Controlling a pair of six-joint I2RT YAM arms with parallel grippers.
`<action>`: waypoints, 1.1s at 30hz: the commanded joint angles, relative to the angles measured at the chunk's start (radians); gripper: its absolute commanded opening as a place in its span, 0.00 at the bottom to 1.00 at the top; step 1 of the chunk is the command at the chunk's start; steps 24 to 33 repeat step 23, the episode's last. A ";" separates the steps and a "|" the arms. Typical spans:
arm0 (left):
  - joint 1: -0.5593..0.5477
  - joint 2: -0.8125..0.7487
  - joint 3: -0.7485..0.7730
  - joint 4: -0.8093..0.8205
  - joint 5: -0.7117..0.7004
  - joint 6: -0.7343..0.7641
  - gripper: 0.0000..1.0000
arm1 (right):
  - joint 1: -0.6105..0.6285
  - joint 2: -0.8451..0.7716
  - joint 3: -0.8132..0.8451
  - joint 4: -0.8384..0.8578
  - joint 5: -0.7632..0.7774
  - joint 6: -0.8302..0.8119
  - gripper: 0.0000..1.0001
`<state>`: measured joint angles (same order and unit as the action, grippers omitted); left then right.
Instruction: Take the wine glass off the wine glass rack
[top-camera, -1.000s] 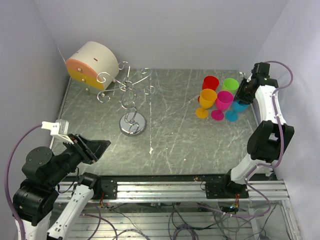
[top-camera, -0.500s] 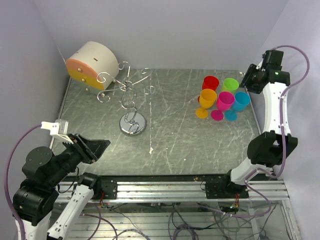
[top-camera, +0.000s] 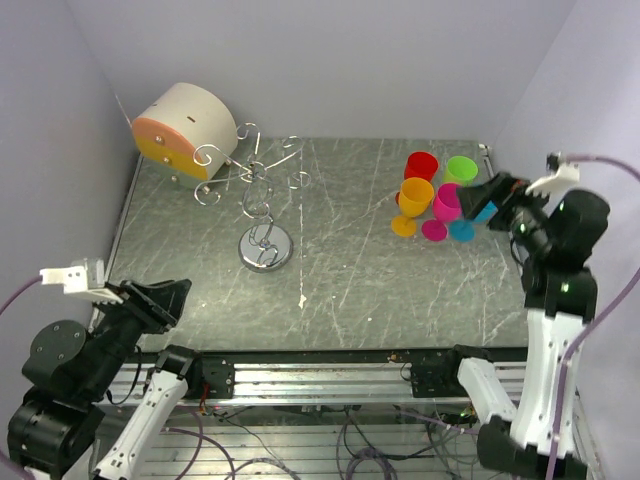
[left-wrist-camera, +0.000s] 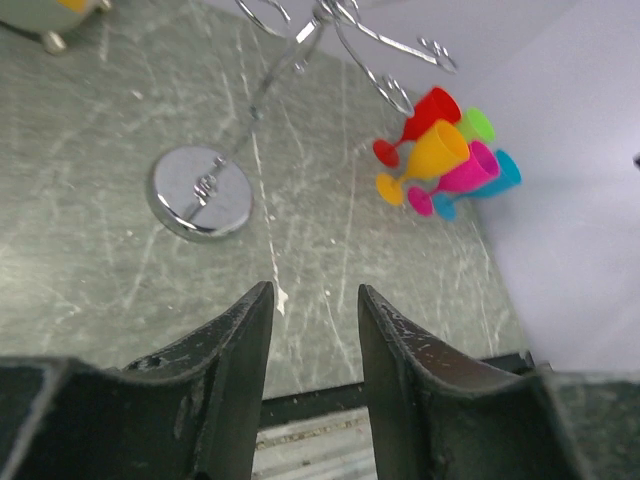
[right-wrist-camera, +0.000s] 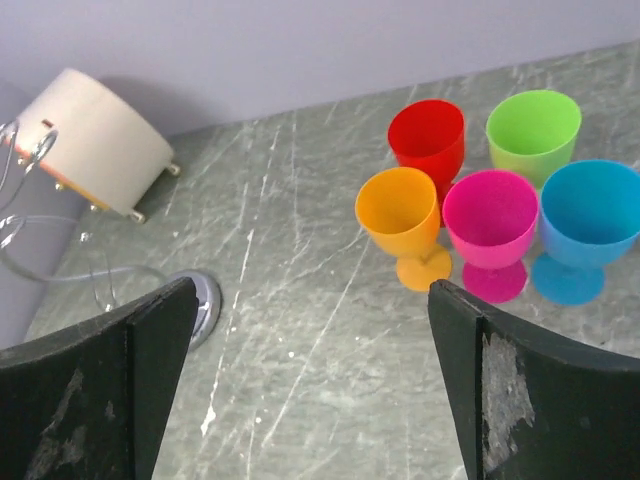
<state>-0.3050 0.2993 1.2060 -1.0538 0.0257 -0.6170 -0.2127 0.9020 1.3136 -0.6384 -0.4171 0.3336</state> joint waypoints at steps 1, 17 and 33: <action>-0.003 -0.042 0.003 -0.033 -0.172 0.045 0.56 | 0.004 -0.183 -0.198 0.165 -0.062 0.069 1.00; -0.003 -0.043 -0.062 -0.113 -0.344 0.052 0.99 | 0.021 -0.421 -0.418 -0.026 0.119 0.108 1.00; -0.003 -0.057 -0.090 -0.096 -0.319 0.048 1.00 | 0.021 -0.432 -0.443 -0.020 0.084 0.100 1.00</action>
